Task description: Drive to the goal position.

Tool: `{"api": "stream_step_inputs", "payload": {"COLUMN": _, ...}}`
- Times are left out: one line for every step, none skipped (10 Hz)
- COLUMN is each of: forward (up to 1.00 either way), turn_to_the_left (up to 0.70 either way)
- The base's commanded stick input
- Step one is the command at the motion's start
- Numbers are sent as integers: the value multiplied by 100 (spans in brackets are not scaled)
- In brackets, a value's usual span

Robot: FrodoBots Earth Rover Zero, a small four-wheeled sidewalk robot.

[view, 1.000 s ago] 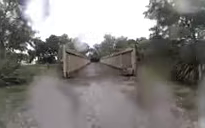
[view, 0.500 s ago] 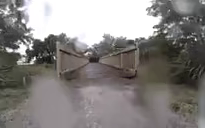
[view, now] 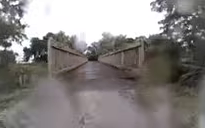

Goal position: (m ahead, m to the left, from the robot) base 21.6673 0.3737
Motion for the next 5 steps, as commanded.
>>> {"api": "stream_step_inputs", "payload": {"forward": 85, "turn_to_the_left": 34}}
{"api": "stream_step_inputs", "payload": {"forward": 85, "turn_to_the_left": 34}}
{"api": "stream_step_inputs", "payload": {"forward": 85, "turn_to_the_left": 33}}
{"api": "stream_step_inputs", "payload": {"forward": 85, "turn_to_the_left": 32}}
{"api": "stream_step_inputs", "payload": {"forward": 85, "turn_to_the_left": 0}}
